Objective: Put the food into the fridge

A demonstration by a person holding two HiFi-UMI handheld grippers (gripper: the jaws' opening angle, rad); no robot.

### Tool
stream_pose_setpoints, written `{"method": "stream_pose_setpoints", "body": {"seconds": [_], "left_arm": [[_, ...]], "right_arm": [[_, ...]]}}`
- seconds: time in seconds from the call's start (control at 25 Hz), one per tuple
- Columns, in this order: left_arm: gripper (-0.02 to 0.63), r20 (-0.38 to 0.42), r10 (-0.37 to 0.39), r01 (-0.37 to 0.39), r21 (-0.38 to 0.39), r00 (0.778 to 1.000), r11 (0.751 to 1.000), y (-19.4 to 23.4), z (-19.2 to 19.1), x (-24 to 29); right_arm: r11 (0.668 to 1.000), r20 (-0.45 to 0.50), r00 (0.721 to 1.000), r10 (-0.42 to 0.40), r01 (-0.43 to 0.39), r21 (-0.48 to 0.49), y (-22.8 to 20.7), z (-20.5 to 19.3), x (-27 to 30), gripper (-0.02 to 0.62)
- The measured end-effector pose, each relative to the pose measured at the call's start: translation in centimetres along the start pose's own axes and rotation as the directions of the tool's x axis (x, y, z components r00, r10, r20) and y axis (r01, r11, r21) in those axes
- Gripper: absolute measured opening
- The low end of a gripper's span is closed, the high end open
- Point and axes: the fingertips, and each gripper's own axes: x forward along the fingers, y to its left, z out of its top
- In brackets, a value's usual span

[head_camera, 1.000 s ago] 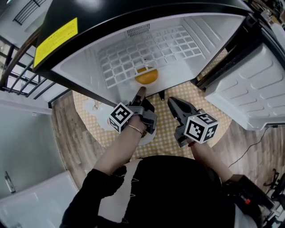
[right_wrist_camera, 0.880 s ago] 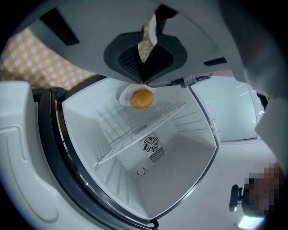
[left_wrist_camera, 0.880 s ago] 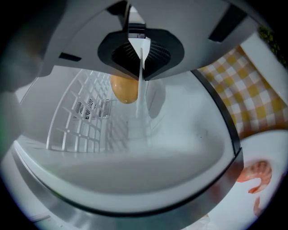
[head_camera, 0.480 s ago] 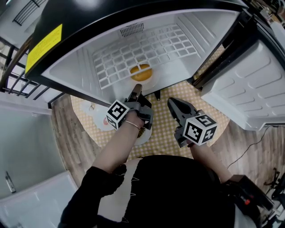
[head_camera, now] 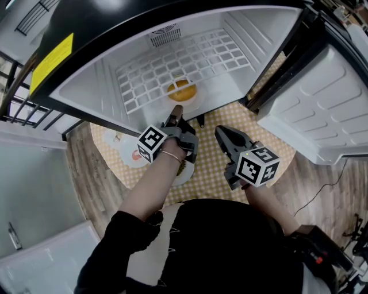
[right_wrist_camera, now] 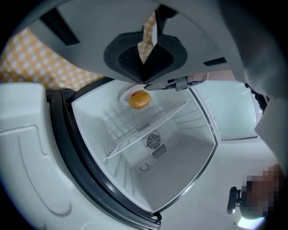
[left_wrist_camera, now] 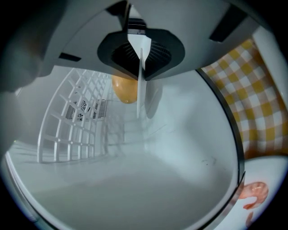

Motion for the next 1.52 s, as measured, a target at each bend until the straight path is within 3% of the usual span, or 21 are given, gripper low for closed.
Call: {"method": "stream_pose_setpoints", "body": {"seconds": [1.08,1.28,1.52], "left_arm": [[0.038,0.041,0.003,0.001,-0.116,0.999,0.993,1.4,0.0,1.3],[0.041,0.091,0.008,0.004,-0.127,0.996,0.992,-0.6,-0.2,1.1],[0.099,0.097,0.055,-0.052,-0.035,0.994,0.998,-0.5,0.4,0.9]], "right_arm": [[1.000,-0.002,1.000,-0.008,0.008,0.010,-1.0,-0.7,-2.0,0.015],[1.000,0.011,1.000,-0.018,0.017,0.013,-1.3,-0.3,-2.6,0.015],[0.999,0.039,0.999,-0.033,0.032,0.025,-1.9,0.5,-3.3,0.015]]}}
